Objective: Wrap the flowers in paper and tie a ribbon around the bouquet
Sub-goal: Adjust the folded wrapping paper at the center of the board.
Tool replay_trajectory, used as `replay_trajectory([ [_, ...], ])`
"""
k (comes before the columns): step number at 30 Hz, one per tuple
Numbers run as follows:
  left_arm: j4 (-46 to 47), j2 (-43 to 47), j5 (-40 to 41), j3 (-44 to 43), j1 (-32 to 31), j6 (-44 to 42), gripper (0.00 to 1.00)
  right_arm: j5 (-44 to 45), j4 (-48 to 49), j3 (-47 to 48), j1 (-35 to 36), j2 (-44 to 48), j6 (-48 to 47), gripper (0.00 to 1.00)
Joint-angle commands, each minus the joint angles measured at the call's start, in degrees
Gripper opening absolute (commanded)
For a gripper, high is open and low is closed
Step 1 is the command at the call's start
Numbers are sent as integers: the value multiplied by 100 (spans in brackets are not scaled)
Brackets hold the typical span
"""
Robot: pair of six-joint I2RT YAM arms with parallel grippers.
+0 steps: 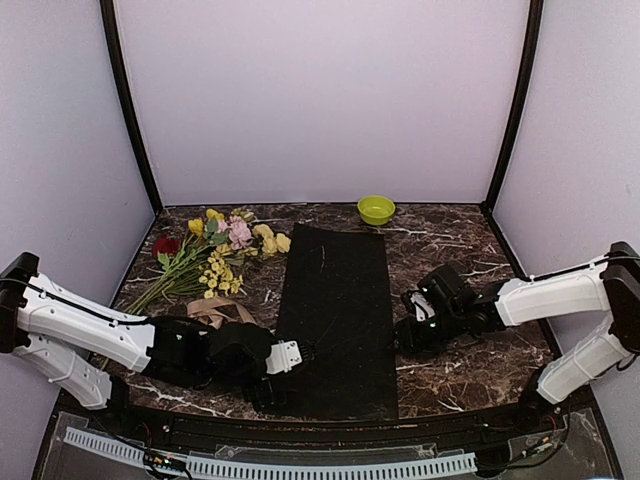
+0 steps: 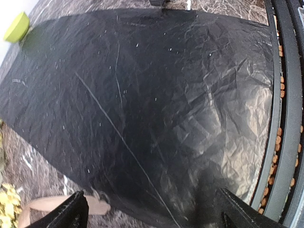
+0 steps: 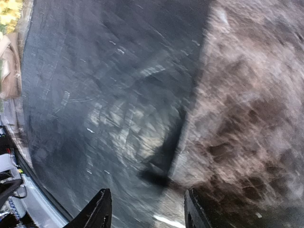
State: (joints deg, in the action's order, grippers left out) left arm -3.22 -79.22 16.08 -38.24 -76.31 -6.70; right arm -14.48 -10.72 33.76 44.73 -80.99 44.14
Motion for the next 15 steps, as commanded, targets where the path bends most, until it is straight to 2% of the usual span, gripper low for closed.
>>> replay_trajectory([
  [1,-427,237,102,107,55,550,95,-252,376,-63,28,-320,23,53],
  [6,-686,-505,-242,-243,158,903,93,-553,1006,-89,184,-505,234,55],
  [9,-377,-907,-726,-189,158,1198,91,-736,1410,-133,206,-549,425,55],
  [15,208,-1043,-941,27,153,1496,91,-906,2355,-190,308,-726,643,55],
])
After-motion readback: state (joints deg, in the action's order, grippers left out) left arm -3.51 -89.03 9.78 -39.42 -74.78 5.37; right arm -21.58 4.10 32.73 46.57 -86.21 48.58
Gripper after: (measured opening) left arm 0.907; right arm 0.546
